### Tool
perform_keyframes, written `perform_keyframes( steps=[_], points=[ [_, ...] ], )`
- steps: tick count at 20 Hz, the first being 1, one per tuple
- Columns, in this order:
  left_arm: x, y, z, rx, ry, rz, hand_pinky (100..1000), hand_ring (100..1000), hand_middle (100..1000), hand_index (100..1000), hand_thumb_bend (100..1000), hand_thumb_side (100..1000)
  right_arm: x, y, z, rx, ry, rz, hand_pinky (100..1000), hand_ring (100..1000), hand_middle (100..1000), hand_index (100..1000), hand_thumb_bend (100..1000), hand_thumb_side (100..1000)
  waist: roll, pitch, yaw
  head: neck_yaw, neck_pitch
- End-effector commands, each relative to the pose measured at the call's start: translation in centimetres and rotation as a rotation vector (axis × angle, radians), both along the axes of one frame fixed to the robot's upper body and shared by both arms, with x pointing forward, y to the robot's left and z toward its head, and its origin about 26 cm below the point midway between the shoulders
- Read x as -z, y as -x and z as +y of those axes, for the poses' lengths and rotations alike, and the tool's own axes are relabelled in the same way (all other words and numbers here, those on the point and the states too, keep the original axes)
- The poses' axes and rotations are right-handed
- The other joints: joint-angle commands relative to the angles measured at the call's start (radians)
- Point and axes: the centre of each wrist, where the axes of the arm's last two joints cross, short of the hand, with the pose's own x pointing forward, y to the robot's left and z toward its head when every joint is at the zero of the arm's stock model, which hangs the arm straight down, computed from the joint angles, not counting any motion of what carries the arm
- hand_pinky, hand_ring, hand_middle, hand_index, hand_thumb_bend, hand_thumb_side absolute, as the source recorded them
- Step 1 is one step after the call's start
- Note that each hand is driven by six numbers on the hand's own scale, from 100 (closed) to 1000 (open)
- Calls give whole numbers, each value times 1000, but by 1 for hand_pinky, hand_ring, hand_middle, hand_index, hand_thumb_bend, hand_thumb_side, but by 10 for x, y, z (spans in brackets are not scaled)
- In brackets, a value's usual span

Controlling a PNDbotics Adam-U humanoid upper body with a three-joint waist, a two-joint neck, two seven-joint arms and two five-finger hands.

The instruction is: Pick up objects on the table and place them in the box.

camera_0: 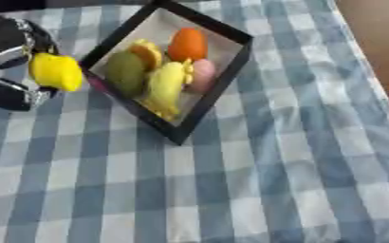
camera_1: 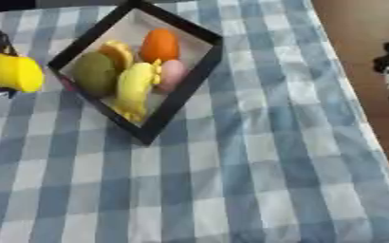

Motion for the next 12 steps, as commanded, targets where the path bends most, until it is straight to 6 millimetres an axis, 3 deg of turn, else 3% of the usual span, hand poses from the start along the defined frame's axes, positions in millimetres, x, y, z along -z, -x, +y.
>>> perform_keyframes(
  steps=[1, 7, 12],
  points=[
    [-26, 9, -6, 51, 37, -48, 692, 600, 508, 617, 100, 100, -11, 2, -4, -4, 29, -29, 850, 744, 657, 809, 100, 779, -11, -28, 1, -7, -1],
    [-49, 0, -32, 120, 116, -54, 691, 592, 504, 619, 100, 114, -13, 2, -7, 5, 23, -36, 850, 744, 657, 809, 100, 776, -9, -36, 0, -10, -1],
    [-51, -10, -37, 132, 125, -49, 691, 592, 504, 619, 100, 114, -13, 2, -7, 7, 19, -37, 850, 744, 657, 809, 100, 776, -9, -37, 2, -12, -1]
  ],
)
